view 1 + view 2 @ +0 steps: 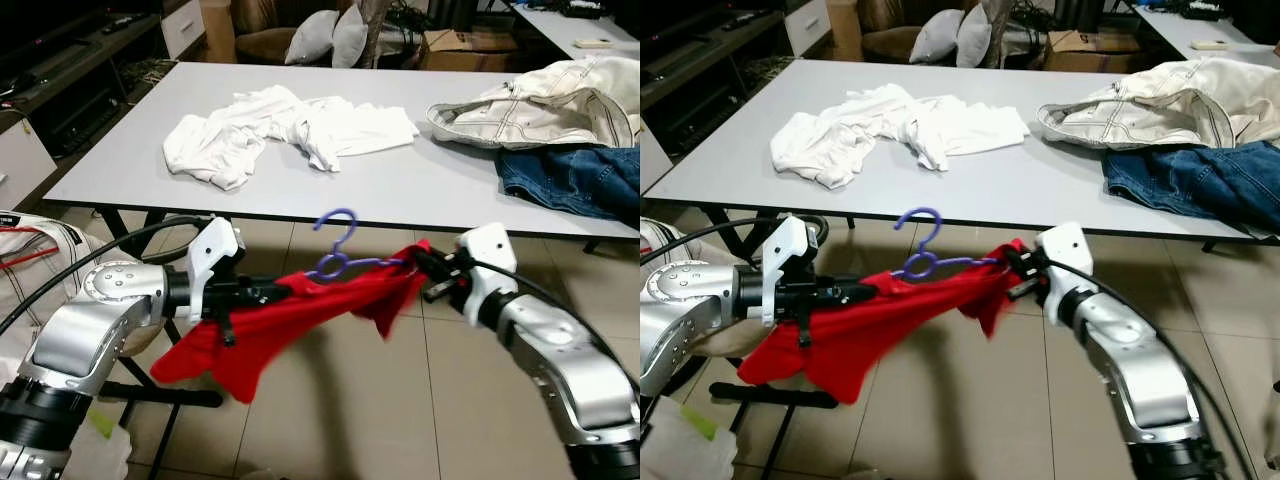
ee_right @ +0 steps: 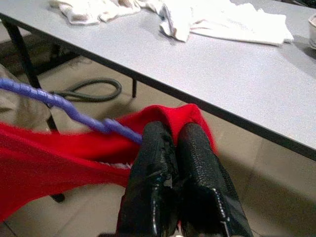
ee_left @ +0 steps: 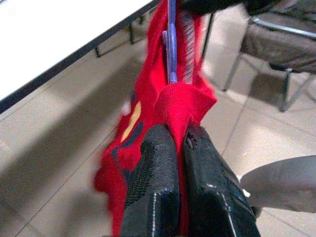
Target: Hang hanger
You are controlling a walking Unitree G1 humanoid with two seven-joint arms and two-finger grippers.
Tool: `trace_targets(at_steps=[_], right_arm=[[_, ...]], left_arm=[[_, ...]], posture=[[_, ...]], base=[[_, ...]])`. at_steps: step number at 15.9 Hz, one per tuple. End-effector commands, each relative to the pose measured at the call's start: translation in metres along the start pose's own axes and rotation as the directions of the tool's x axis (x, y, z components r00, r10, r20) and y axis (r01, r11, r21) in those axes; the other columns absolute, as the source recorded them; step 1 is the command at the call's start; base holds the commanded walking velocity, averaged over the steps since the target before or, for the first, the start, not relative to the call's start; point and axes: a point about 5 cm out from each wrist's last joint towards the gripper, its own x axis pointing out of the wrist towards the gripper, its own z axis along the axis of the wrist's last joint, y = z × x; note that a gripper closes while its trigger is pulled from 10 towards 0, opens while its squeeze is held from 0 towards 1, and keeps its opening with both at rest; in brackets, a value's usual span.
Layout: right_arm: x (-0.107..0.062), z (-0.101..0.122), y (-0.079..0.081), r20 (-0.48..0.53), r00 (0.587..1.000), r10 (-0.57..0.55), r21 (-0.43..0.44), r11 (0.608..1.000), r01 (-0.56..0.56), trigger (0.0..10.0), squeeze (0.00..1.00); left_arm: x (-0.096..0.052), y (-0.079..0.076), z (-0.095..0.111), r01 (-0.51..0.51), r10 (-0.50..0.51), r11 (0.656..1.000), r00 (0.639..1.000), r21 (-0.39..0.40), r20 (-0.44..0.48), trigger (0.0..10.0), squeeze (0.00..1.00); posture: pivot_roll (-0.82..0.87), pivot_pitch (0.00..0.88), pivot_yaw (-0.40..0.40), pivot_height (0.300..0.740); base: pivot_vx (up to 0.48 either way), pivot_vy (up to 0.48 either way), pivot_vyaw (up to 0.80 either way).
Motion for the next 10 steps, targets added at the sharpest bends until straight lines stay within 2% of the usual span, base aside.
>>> trace_targets(at_steps=[1, 4, 5, 8, 9, 10], right_arm=[[-0.008, -0.001, -0.005, -0.016, 1.000, -0.009, -0.005, 1.000, 0.009, 0.0, 0.00], [-0.023, -0.016, -0.006, -0.122, 0.991, 0.052, -0.029, 0.998, -0.056, 0.0, 0.00], [-0.025, -0.019, -0.010, -0.144, 0.989, 0.046, -0.042, 0.998, -0.052, 0.0, 0.00], [-0.025, -0.014, -0.014, -0.130, 0.990, 0.052, -0.057, 0.997, -0.059, 0.0, 0.00], [-0.025, -0.008, -0.008, -0.110, 0.989, 0.101, -0.071, 0.991, -0.109, 0.0, 0.00], [-0.025, -0.006, -0.007, -0.103, 0.989, 0.109, -0.072, 0.991, -0.117, 0.0, 0.00]], left_arm=[[-0.010, 0.010, 0.002, -0.058, 0.058, 0.998, 0.998, 0.029, -0.018, 0.0, 0.00], [-0.019, 0.014, 0.007, -0.059, 0.059, 0.998, 0.998, 0.032, 0.006, 0.0, 0.00], [-0.020, 0.012, 0.009, -0.027, 0.027, 0.999, 0.999, 0.029, 0.019, 0.0, 0.00], [-0.016, 0.005, 0.010, 0.055, -0.056, 0.998, 0.998, 0.023, 0.034, 0.0, 0.00], [-0.011, -0.002, 0.007, 0.118, -0.118, 0.993, 0.993, 0.023, 0.005, 0.0, 0.00], [-0.011, -0.003, 0.006, 0.126, -0.126, 0.992, 0.992, 0.021, 0.000, 0.0, 0.00]], posture=[[-0.09, 0.000, 0.037, 0.740], [-0.09, 0.000, 0.033, 0.740], [-0.09, 0.000, 0.034, 0.740], [-0.09, 0.000, 0.035, 0.740], [-0.09, 0.000, 0.034, 0.740], [-0.09, 0.000, 0.034, 0.740]], base=[[0.000, 0.000, 0.00], [0.000, 0.000, 0.00], [0.000, 0.000, 0.00], [0.000, 0.000, 0.00], [0.000, 0.000, 0.00], [0.000, 0.000, 0.00]])
